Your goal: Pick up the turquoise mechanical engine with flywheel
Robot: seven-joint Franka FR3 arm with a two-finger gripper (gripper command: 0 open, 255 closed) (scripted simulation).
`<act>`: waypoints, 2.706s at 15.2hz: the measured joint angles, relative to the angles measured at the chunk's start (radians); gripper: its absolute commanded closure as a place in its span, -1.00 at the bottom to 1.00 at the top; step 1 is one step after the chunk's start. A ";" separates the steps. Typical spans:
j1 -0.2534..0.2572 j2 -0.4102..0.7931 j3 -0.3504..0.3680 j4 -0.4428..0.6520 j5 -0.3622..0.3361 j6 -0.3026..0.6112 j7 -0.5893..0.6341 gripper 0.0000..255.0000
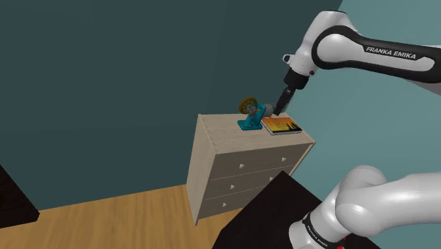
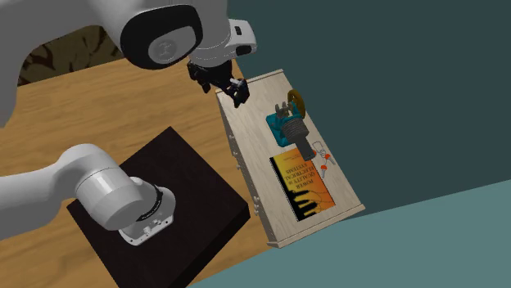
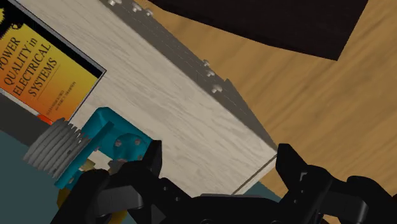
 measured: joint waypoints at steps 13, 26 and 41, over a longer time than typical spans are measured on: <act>0.042 0.431 -0.253 0.235 0.008 0.181 -0.516 -1.00; 0.039 0.649 -0.309 0.306 0.100 0.303 -0.722 1.00; 0.039 0.632 -0.308 0.336 0.090 0.257 -0.715 1.00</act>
